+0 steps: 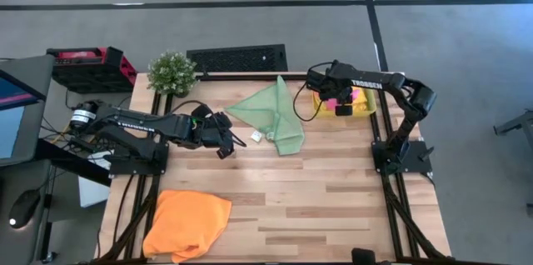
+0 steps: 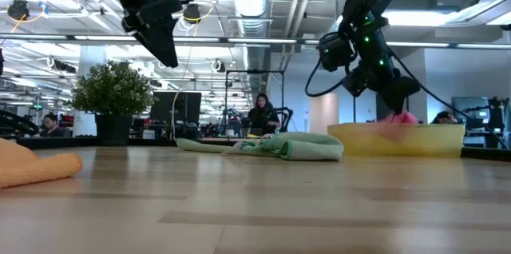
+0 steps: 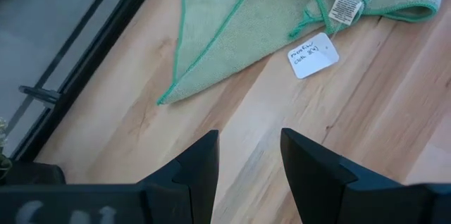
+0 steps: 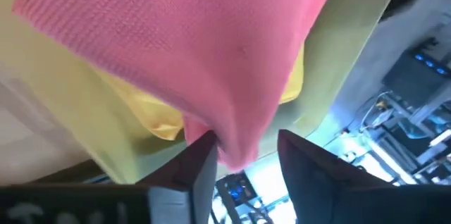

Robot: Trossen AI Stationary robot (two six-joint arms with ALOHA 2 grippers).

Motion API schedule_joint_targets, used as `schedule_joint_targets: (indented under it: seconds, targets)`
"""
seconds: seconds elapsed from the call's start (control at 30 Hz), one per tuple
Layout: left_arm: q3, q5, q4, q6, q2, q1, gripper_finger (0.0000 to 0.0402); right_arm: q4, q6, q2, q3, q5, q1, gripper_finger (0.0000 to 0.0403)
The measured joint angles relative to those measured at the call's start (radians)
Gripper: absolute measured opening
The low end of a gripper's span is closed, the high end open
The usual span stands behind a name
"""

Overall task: Fold microfiber towels
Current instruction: Put the pink towel into the bin, then fold the light green towel

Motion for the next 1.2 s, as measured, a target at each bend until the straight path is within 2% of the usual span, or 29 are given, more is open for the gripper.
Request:
schedule_joint_targets:
  seconds: [0.13, 0.3, 0.4, 0.5, 0.6, 0.7, 0.97, 1.2]
  targets:
    - [0.0, 0.043, 0.0, -0.016, 0.0, 0.0, 0.0145, -0.04, 0.061, 0.0, 0.026, -0.003, 0.027, 0.0194]
    - [0.0, 0.049, 0.0, -0.054, 0.0, 0.0, 0.0145, -0.094, 0.099, 0.0, 0.074, -0.013, 0.057, 0.0207]
    - [0.0, 0.049, 0.005, -0.07, 0.002, 0.006, 0.0145, -0.117, 0.132, -0.001, 0.109, -0.079, 0.073, 0.0208]
    - [0.0, 0.047, 0.005, -0.095, 0.002, 0.023, 0.0145, -0.105, 0.154, -0.025, 0.136, -0.207, 0.085, 0.0206]
    - [0.0, 0.045, 0.005, -0.101, 0.002, 0.043, 0.0145, -0.039, 0.155, -0.058, 0.141, -0.357, 0.098, 0.0205]
    - [0.0, 0.048, 0.005, -0.09, 0.002, 0.056, 0.0145, 0.048, 0.127, -0.085, 0.141, -0.461, 0.124, 0.0206]
    - [-0.013, 0.075, 0.004, -0.085, 0.003, 0.068, 0.0145, 0.357, -0.007, -0.026, 0.141, -0.562, 0.227, 0.0206]
    - [-0.061, 0.109, 0.007, -0.082, 0.003, 0.069, 0.0145, 0.416, -0.17, 0.068, 0.139, -0.651, 0.313, 0.0205]
